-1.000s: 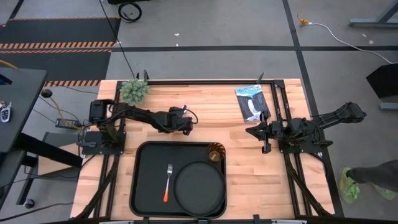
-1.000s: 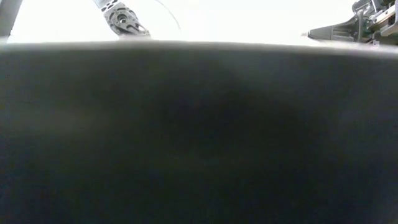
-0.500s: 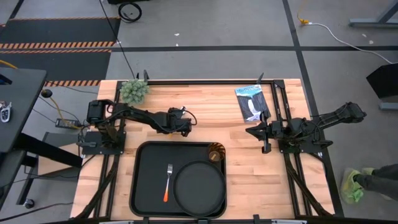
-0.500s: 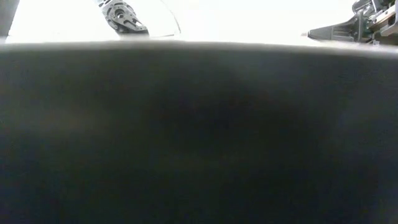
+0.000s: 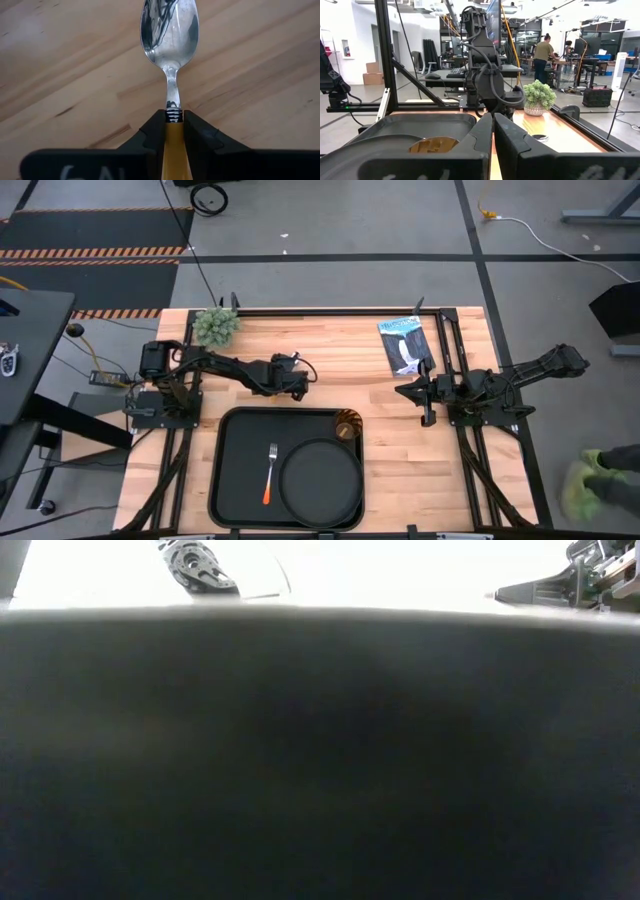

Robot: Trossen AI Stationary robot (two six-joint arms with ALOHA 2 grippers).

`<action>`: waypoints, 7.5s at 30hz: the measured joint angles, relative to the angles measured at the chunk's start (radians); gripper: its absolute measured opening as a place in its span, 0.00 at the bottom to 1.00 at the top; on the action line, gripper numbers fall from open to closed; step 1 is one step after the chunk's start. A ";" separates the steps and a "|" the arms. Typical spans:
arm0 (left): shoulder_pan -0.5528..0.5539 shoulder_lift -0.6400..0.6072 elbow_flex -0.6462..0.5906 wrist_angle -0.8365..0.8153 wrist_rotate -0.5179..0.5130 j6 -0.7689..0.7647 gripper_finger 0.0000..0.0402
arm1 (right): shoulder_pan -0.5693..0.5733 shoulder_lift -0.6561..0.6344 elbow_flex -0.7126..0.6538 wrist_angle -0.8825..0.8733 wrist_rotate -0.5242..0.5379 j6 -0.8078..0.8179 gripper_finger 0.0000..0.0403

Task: Pick and place plate/cup/fork/spoon on tray
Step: Put the yellow spoon on the black serving tray, then return to Home Position

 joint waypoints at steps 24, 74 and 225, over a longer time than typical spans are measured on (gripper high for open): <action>-0.016 -0.009 0.001 0.003 0.006 -0.080 0.15 | 0.000 0.000 0.000 0.000 0.000 0.000 0.06; -0.981 -0.173 0.003 -0.272 -0.072 -1.247 0.15 | 0.000 0.000 0.000 0.000 0.000 0.000 0.06; 0.032 -0.922 -0.605 0.777 0.537 1.001 0.01 | -0.005 0.002 0.000 -0.435 0.000 0.000 0.06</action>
